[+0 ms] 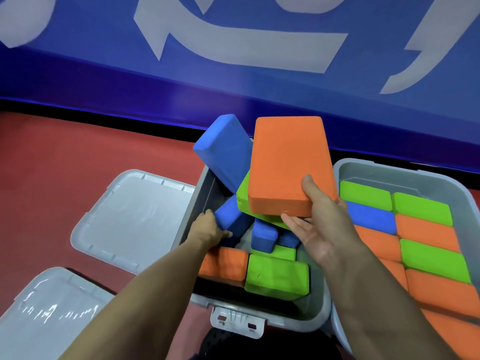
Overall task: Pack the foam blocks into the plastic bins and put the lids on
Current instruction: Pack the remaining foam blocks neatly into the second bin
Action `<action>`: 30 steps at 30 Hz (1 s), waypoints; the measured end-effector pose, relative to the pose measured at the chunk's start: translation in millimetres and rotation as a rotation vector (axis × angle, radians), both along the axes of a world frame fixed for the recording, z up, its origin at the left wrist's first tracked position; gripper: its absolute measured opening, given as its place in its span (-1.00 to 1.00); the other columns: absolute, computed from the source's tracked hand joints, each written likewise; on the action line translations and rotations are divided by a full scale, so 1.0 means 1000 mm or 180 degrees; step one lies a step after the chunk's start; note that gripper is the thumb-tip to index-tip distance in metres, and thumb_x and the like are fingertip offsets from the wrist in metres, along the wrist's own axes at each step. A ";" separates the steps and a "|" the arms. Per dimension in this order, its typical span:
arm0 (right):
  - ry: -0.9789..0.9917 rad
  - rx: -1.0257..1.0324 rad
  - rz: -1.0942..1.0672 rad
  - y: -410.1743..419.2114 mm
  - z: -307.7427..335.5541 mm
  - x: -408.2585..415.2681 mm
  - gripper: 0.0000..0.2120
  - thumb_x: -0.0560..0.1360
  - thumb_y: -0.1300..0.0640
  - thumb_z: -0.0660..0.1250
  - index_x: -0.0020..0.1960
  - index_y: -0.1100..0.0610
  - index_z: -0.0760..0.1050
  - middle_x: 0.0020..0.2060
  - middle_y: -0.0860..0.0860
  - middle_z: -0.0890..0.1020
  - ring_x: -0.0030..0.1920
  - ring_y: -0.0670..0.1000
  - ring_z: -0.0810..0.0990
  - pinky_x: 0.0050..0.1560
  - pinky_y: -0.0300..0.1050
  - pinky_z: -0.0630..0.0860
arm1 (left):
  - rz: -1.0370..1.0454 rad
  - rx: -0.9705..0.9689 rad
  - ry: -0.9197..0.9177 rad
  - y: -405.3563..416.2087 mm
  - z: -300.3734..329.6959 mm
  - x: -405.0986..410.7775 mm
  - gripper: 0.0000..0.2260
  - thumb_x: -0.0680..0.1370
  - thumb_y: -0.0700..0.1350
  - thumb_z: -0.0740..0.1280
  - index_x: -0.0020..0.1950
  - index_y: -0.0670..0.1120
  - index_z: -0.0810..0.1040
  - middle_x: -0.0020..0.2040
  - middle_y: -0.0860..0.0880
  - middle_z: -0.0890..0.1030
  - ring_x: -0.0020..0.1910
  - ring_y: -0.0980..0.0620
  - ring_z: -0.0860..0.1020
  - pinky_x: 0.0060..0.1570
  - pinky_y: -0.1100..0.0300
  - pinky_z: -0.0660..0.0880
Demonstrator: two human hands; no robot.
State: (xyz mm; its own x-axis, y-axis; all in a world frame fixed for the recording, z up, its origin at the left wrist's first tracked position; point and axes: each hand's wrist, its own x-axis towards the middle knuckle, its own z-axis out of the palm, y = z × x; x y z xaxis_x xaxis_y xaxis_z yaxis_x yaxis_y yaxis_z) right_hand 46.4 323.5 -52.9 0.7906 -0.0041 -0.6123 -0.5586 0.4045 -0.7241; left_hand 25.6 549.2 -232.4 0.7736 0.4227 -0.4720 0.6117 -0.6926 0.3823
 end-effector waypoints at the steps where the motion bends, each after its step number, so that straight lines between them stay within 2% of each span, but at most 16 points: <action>1: -0.0003 -0.0017 0.0015 0.001 -0.001 0.001 -0.37 0.46 -0.07 0.53 0.40 -0.04 0.28 0.23 0.06 0.57 0.05 0.19 0.66 0.06 0.10 0.66 | 0.0023 0.0017 -0.0017 -0.001 -0.005 -0.001 -0.34 0.35 0.09 0.62 0.24 -0.19 0.38 0.25 -0.19 0.53 0.23 -0.21 0.53 0.11 -0.01 0.46; 5: -0.0047 -0.0097 0.0076 0.004 -0.002 0.001 -0.40 0.46 -0.08 0.52 0.37 -0.05 0.31 0.21 0.04 0.59 0.04 0.18 0.68 0.03 0.08 0.67 | 0.0171 0.0098 -0.0293 -0.004 -0.017 -0.005 -0.42 0.39 0.01 0.60 0.20 -0.18 0.36 0.25 -0.22 0.52 0.21 -0.26 0.53 0.08 -0.06 0.46; 9: -0.0090 -0.0138 0.0088 0.004 -0.001 0.001 -0.40 0.47 -0.08 0.52 0.38 -0.05 0.30 0.21 0.03 0.58 0.05 0.17 0.68 0.03 0.07 0.67 | 0.0178 -0.0022 -0.0596 -0.005 -0.019 -0.011 -0.40 0.42 0.04 0.56 0.33 -0.13 0.38 0.25 -0.16 0.46 0.20 -0.25 0.53 0.14 -0.04 0.44; 14: -0.0102 -0.0165 0.0060 0.003 0.001 0.000 -0.43 0.48 -0.06 0.51 0.36 -0.06 0.30 0.19 0.01 0.59 0.03 0.17 0.68 -0.03 0.04 0.67 | 0.0102 -0.0142 -0.0890 -0.007 -0.013 -0.013 -0.38 0.43 0.06 0.51 0.41 -0.09 0.38 0.21 -0.11 0.40 0.11 -0.23 0.56 0.08 -0.01 0.47; 19: -0.0136 -0.0166 0.0097 0.001 0.002 -0.001 -0.39 0.47 -0.07 0.51 0.39 -0.08 0.27 0.20 0.00 0.58 0.05 0.18 0.67 -0.01 0.04 0.67 | 0.0047 -0.0324 -0.1315 -0.011 0.003 -0.002 -0.24 0.44 0.09 0.47 0.58 -0.03 0.27 0.29 -0.09 0.40 0.29 -0.10 0.44 0.24 -0.02 0.45; 21: -0.0140 -0.0180 0.0093 0.000 0.002 0.000 -0.38 0.48 -0.08 0.51 0.40 -0.08 0.27 0.21 0.00 0.57 0.05 0.19 0.67 0.00 0.04 0.67 | 0.0038 -0.0333 -0.1473 -0.011 0.013 0.005 -0.23 0.43 0.12 0.47 0.57 -0.03 0.27 0.33 -0.10 0.45 0.32 -0.10 0.42 0.24 -0.02 0.44; 24: -0.0138 -0.0215 0.0022 -0.001 0.003 0.003 -0.38 0.47 -0.08 0.51 0.40 -0.08 0.28 0.22 0.00 0.57 0.06 0.19 0.67 -0.03 0.04 0.68 | 0.0004 -0.0310 -0.1609 -0.008 0.022 0.010 -0.28 0.37 0.11 0.50 0.47 -0.07 0.39 0.33 -0.07 0.54 0.31 -0.07 0.49 0.21 0.06 0.46; 27: -0.0141 -0.0251 -0.0049 -0.005 0.004 0.006 -0.38 0.46 -0.09 0.52 0.40 -0.09 0.29 0.22 0.00 0.58 0.04 0.20 0.68 -0.05 0.04 0.69 | -0.0387 -0.0141 -0.1629 -0.003 0.027 0.015 -0.35 0.37 0.08 0.53 0.41 -0.10 0.49 0.29 -0.05 0.58 0.26 -0.06 0.53 0.20 0.12 0.46; 30: -0.0154 -0.0272 -0.0079 -0.006 0.004 0.006 -0.38 0.46 -0.08 0.52 0.40 -0.09 0.28 0.22 0.00 0.58 0.05 0.20 0.68 -0.06 0.04 0.68 | -0.1187 0.0108 -0.1306 0.001 0.033 0.022 -0.25 0.41 0.15 0.53 0.52 -0.09 0.41 0.35 -0.04 0.53 0.33 -0.07 0.44 0.30 0.11 0.37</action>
State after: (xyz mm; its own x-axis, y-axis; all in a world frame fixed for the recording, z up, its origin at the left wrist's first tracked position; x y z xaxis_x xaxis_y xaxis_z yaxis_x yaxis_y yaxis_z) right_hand 52.9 317.3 -48.4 0.8182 -0.0745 -0.5700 -0.5128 0.3535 -0.7823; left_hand 47.8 550.6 -199.7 0.9913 0.0945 -0.0914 0.1281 -0.8498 0.5113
